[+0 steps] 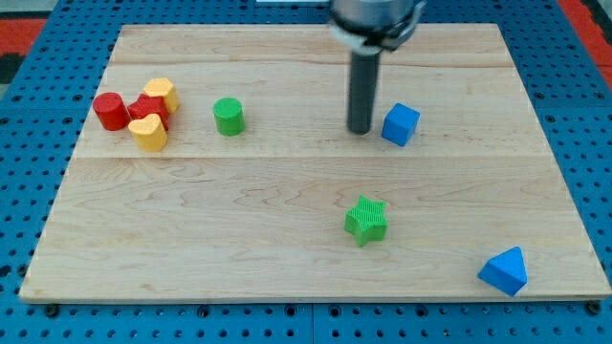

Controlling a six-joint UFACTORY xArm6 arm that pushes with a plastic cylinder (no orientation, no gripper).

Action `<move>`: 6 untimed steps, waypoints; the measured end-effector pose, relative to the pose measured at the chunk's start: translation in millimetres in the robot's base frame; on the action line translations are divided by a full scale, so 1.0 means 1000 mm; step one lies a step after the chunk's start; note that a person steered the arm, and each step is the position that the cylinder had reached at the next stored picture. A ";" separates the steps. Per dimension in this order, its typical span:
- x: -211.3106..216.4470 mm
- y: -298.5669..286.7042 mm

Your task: Push green circle down a bit

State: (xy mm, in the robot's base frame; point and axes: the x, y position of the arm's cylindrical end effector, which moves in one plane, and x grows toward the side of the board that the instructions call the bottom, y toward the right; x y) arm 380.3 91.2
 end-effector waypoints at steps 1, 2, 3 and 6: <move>-0.006 0.012; 0.000 -0.092; -0.046 -0.136; -0.020 -0.193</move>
